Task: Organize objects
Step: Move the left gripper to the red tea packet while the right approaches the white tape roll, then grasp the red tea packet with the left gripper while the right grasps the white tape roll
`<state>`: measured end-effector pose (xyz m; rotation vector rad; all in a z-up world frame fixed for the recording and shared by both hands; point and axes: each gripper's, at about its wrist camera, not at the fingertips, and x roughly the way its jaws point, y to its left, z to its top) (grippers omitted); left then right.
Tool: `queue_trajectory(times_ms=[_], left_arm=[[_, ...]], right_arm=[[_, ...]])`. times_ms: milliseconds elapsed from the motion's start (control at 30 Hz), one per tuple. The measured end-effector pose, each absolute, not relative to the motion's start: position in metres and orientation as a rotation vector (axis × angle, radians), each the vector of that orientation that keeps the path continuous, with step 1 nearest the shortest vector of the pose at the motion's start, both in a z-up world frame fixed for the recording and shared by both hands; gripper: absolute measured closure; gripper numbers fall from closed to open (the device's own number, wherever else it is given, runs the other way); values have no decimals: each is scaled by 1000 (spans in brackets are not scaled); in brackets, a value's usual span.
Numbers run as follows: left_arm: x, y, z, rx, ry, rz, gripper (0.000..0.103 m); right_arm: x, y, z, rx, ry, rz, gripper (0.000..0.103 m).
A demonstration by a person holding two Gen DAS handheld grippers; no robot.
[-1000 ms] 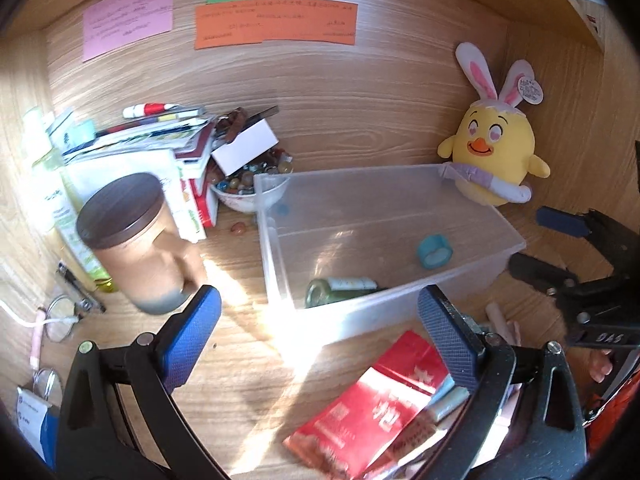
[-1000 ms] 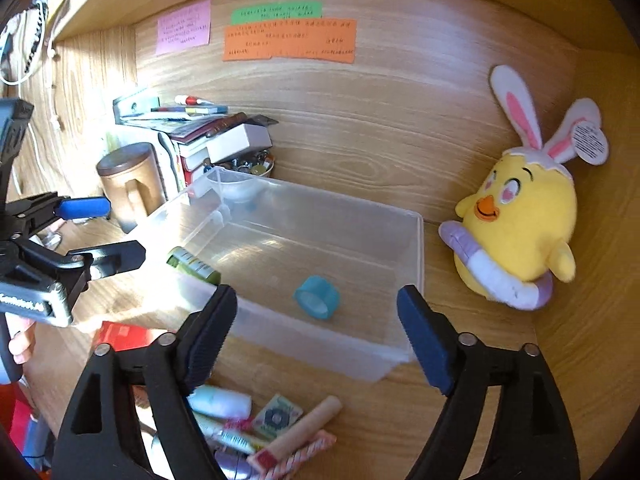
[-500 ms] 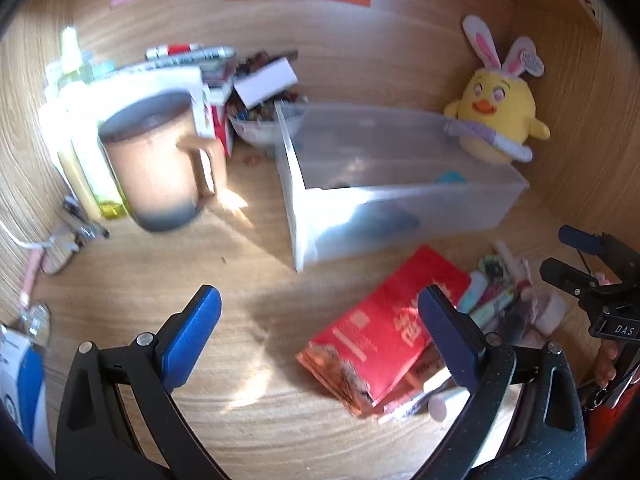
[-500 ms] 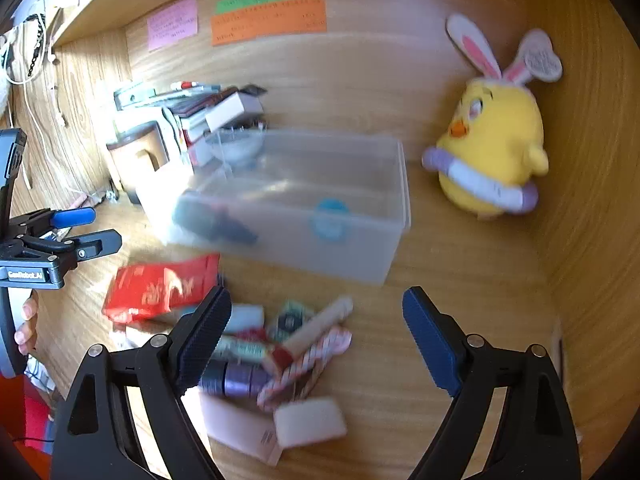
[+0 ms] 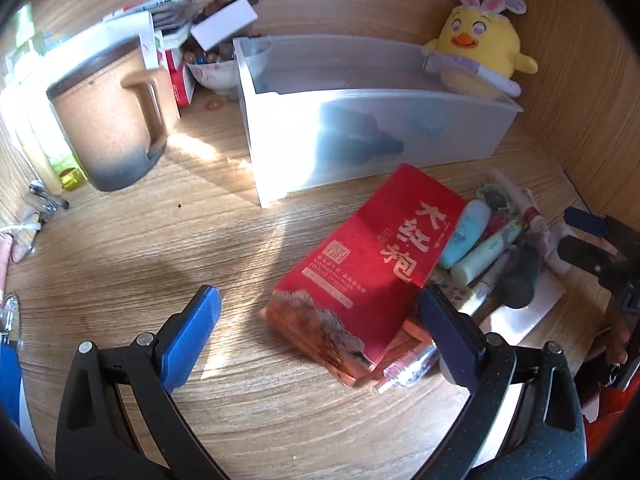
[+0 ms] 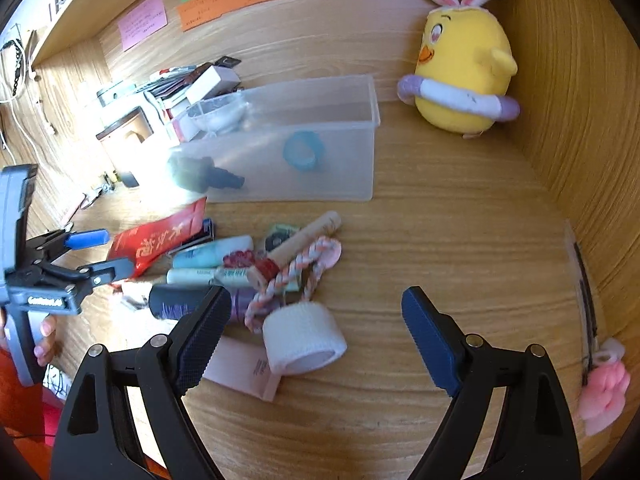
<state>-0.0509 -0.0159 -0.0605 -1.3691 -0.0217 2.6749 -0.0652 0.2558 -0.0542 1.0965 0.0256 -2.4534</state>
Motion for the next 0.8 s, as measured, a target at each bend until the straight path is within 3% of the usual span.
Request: queue_trajectory(times_ms=[67, 300, 367, 400, 800], left_arm=[[-55, -15, -62, -1383, -18, 2667, 3], [-58, -13, -63, -1372, 11, 2670, 5], [-56, -12, -62, -1357, 22, 2666, 20], [-55, -11, -62, -1356, 30, 2662, 22], [-28, -8, -49, -1266, 26, 2715, 37]], right_arm=[[-63, 257, -56, 1100, 14, -2445, 21], [-62, 259, -62, 1127, -3, -2411, 51], [-63, 260, -64, 1136, -6, -2394, 60], [-63, 260, -65, 1136, -12, -2390, 65], [-64, 272, -45, 1051, -43, -2465, 67]])
